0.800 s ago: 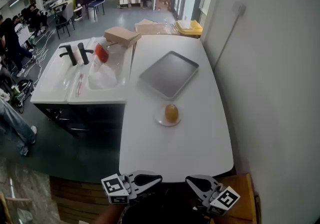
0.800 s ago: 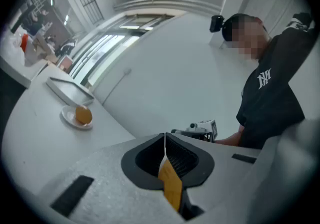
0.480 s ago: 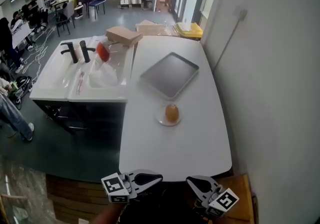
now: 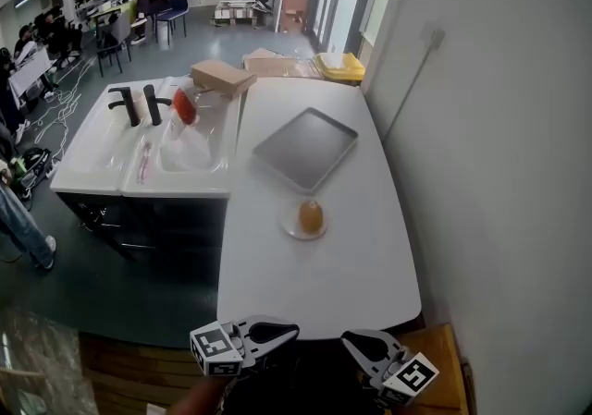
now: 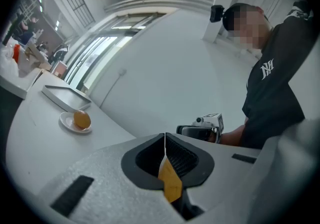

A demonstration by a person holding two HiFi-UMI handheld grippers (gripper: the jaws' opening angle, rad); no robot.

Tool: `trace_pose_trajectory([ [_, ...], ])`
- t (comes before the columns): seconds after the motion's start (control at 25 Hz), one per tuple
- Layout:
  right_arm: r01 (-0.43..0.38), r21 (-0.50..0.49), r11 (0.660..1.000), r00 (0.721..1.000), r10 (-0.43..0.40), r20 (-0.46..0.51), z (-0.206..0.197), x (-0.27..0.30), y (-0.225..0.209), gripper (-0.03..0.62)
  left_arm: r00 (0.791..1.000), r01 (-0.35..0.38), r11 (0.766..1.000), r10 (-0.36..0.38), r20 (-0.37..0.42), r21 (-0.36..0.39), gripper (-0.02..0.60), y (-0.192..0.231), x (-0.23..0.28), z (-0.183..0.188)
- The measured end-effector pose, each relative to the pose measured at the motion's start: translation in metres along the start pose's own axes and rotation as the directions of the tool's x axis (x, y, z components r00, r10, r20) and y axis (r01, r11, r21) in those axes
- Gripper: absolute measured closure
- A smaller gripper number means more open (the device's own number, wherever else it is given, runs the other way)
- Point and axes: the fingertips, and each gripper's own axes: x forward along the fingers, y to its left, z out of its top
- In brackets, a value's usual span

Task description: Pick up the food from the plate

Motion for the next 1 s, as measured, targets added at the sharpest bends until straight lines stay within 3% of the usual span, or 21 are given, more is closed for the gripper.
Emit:
trace_pose_trajectory([
  [0.28, 0.025, -0.047, 0.999, 1.000, -0.026, -0.012, 0.012, 0.003, 0.003, 0.592, 1.000, 0.009, 1.000, -0.009, 0.003, -0.005, 0.573, 0.002, -0.003, 0.006],
  [0.56, 0.040, -0.031, 0.999, 0.999, -0.041, -0.016, 0.002, 0.010, -0.005, 0.592, 0.999, -0.005, 0.999, 0.007, -0.032, 0.045, 0.572, 0.013, -0.003, 0.003],
  [1.0, -0.005, -0.059, 0.998, 1.000, 0.003, -0.029, 0.016, 0.053, -0.043, 0.571, 0.998, -0.050, 0.997, 0.052, -0.047, 0.053, 0.573, 0.054, 0.004, 0.017],
])
